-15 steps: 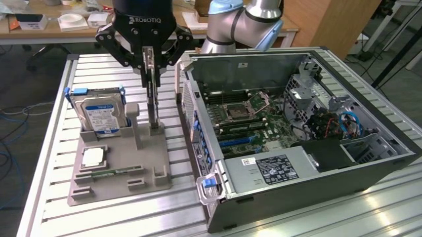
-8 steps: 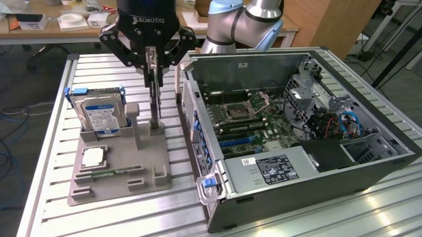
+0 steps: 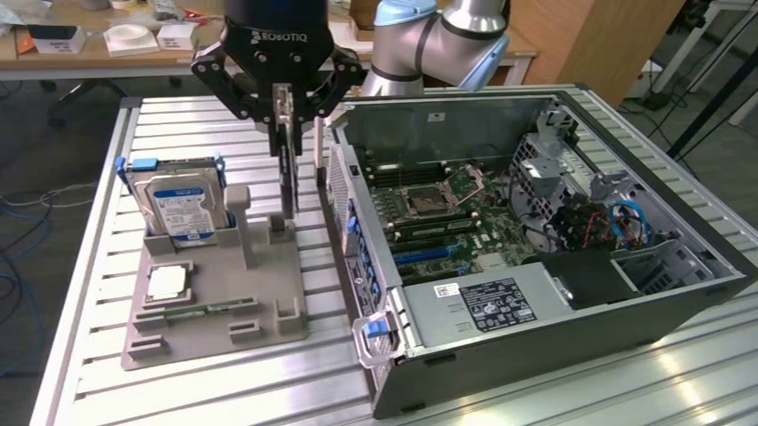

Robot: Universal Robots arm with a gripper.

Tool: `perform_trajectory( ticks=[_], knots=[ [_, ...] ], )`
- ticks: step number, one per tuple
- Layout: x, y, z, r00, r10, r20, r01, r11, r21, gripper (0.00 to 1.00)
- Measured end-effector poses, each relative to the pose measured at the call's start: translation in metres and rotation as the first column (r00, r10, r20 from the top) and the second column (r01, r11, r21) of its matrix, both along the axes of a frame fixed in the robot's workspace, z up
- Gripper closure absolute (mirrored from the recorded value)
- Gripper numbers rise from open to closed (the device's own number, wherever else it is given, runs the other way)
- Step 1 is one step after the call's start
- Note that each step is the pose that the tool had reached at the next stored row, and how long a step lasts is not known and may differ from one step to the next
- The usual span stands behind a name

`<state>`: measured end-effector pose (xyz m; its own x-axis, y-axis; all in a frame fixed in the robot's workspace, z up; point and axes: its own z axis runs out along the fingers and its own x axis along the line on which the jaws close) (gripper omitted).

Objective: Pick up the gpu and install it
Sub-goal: 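Pick up the gpu and move the gpu toward the slot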

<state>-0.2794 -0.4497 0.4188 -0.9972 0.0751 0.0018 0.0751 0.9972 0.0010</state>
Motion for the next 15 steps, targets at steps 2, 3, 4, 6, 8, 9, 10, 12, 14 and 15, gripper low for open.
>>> perform_trajectory(
  ticks=[2, 3, 4, 6, 8, 9, 10, 12, 14, 15],
  knots=[
    [0.003, 0.0, -0.0001, 1.0, 0.0, 0.0001, 0.0, 1.0, 0.0001, 0.74],
    [0.004, 0.0, -0.0001, 1.0, 0.0, 0.0001, 0.0, 1.0, 0.0, 0.74],
    [0.005, 0.0, -0.0001, 1.0, 0.0, 0.0, 0.0, 1.0, -0.0001, 0.74],
    [0.007, 0.0, -0.0001, 1.0, 0.0, 0.0, 0.0, 1.0, -0.0001, 0.74],
    [0.01, 0.0, -0.0002, 1.0, 0.0, 0.0, 0.0, 1.0, 0.0, 0.74],
    [0.011, 0.0, -0.0002, 1.0, 0.0, -0.0001, 0.0, 1.0, -0.0001, 0.74],
    [0.012, 0.0, -0.0002, 1.0, 0.0, 0.0, 0.0, 1.0, 0.0, 0.74],
    [0.013, 0.0, -0.0003, 1.0, 0.001, 0.0001, -0.001, 1.0, 0.0, 0.74],
    [0.014, 0.0, -0.0003, 1.0, 0.001, 0.0, -0.001, 1.0, -0.0001, 0.74],
    [0.015, 0.0, -0.0003, 1.0, 0.001, 0.0, -0.001, 1.0, 0.0, 0.74]
  ],
)
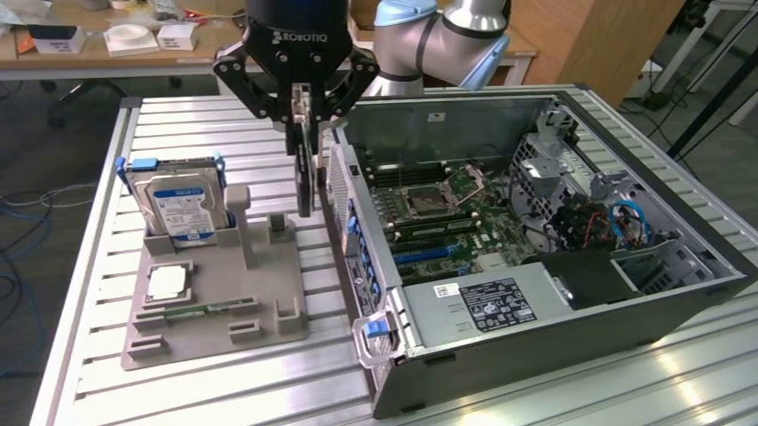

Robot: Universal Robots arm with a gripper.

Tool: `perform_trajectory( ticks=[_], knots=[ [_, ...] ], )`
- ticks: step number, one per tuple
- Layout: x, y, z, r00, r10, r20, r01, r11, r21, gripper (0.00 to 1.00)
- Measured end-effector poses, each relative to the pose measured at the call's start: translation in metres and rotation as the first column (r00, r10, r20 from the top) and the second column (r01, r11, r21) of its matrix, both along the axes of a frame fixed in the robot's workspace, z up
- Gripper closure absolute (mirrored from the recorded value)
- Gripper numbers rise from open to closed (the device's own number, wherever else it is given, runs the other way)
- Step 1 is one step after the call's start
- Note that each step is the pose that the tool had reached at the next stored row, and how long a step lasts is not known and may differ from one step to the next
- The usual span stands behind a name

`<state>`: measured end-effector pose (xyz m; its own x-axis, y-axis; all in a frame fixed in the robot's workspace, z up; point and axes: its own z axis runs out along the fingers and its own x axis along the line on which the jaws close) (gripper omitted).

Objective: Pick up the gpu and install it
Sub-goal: 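Pick up the gpu and move the gpu toward the slot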

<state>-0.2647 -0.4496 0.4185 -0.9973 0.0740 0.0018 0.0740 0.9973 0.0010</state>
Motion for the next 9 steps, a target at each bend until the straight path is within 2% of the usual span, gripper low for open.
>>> perform_trajectory(
  ticks=[9],
  knots=[
    [0.0035, 0.0, -0.0001, 1.0, 0.008, 0.0001, -0.008, 1.0, 0.0, 0.74]
  ],
)
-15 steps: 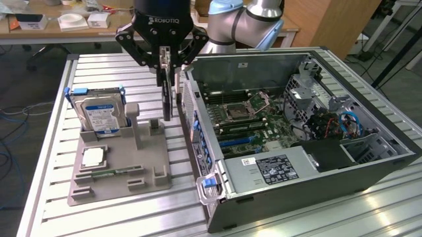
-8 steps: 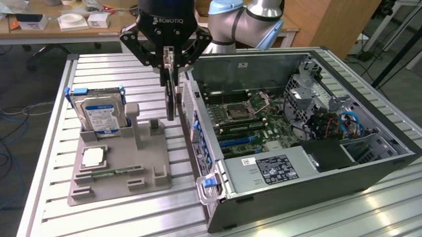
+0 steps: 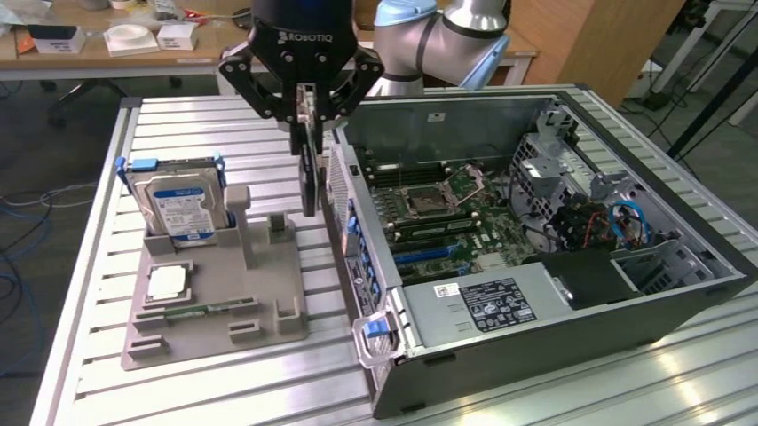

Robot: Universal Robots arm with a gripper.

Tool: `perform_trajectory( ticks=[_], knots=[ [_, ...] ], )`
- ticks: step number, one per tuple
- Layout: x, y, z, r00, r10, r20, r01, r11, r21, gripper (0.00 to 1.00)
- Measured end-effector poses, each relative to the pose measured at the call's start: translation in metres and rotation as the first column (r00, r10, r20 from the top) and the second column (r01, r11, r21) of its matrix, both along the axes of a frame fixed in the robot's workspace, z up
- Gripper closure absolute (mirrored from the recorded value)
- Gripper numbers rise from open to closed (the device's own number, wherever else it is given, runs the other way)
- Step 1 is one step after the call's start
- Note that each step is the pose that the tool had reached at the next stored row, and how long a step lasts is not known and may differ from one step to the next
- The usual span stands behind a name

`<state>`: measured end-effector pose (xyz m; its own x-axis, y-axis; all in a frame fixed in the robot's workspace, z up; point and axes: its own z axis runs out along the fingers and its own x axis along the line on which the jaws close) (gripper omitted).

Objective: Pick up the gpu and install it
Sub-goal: 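Pick up the gpu and move the gpu toward the slot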

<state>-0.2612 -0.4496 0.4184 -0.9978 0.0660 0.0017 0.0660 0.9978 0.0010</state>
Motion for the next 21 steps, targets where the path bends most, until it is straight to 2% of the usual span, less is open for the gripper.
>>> perform_trajectory(
  ticks=[21],
  knots=[
    [0.008, 0.0002, -0.0003, 0.9999, 0.013, -0.0001, -0.013, 0.9999, 0.0016, 0.74]
  ],
)
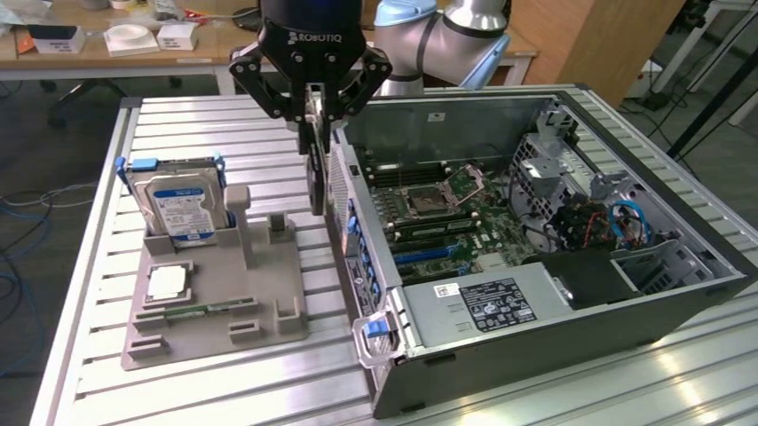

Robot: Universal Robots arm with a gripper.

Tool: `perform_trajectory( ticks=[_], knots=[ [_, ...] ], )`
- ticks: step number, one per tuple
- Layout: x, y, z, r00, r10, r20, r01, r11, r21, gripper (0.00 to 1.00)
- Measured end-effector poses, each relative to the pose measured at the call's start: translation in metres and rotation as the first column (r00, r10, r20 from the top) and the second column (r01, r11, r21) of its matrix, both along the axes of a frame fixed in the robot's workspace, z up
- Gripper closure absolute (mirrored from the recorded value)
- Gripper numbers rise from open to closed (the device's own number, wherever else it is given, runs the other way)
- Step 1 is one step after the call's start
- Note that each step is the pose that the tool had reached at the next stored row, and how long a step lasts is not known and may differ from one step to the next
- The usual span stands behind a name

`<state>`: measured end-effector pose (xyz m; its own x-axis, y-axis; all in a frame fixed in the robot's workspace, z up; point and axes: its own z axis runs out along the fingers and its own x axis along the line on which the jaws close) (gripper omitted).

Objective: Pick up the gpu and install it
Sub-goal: 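Pick up the gpu and move the gpu toward the slot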

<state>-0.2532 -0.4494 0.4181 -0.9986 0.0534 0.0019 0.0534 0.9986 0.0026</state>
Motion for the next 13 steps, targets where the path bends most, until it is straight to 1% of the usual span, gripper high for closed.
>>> perform_trajectory(
  ticks=[3, 6, 13],
  knots=[
    [0.004, 0.0, 0.0, 1.0, 0.003, 0.0, -0.003, 1.0, 0.0, 0.74],
    [0.011, 0.0, 0.0, 1.0, 0.008, 0.0, -0.008, 1.0, 0.0, 0.74],
    [0.027, 0.0, 0.0, 0.9994, 0.035, 0.0001, -0.035, 0.9994, 0.0015, 0.74]
  ],
)
